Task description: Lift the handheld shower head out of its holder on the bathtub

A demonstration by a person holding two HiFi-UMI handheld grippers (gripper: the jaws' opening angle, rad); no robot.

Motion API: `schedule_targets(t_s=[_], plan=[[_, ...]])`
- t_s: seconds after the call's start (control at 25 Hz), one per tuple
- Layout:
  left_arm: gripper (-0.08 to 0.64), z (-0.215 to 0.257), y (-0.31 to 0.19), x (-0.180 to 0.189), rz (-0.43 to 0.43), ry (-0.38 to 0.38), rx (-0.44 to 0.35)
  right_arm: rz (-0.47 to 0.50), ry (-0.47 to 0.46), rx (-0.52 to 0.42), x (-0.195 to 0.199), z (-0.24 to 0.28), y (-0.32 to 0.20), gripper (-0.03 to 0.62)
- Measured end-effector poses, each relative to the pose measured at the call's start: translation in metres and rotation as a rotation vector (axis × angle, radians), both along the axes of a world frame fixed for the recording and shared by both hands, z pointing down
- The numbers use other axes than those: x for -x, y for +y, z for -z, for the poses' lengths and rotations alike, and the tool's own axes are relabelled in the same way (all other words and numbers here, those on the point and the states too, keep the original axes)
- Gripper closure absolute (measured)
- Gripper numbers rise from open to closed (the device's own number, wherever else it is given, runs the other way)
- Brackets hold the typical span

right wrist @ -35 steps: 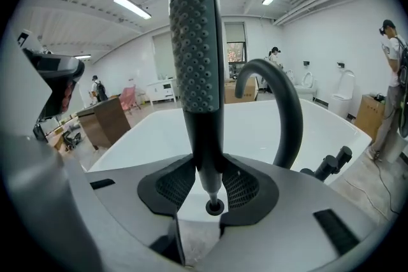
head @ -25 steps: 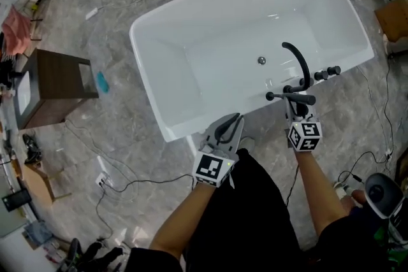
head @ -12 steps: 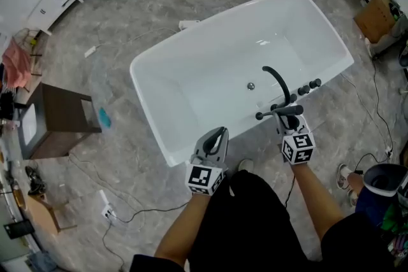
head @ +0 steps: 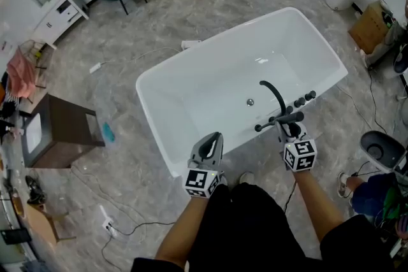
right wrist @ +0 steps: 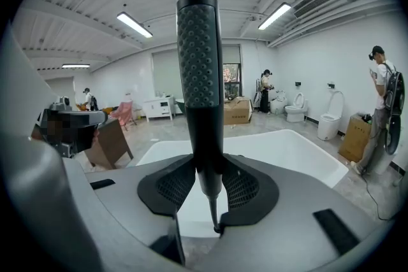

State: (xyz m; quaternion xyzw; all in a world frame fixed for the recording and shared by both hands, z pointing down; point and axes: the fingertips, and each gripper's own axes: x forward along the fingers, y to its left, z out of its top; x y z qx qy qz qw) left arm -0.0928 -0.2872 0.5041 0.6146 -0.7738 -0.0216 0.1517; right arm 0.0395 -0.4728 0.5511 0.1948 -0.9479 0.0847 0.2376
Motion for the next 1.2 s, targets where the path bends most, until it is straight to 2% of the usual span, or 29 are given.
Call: schedule_targets(t_s=[0.24, 0.52, 0.76, 1.2], plan=[[0.541, 0.012, -0.005, -0.006, -0.005, -0.011, -0.018, 0.002, -0.012, -0.004, -0.002, 0.02, 0.003, 0.471], [0.541, 0.019, -0.004, 0.01, 0.027, -0.016, -0.029, -0.009, -0.024, -0.012, -0.001, 0.032, -0.003, 0.471], [0.543, 0.024, -0.008, 0.008, 0.028, -0.025, -0.033, -0.023, -0.034, 0.006, -0.002, 0.036, -0.005, 0.471], [0.543, 0.023, -0.011, 0.011, 0.036, -0.032, -0.025, 0.025, -0.027, -0.035, 0.006, 0.037, -0.007, 0.471]])
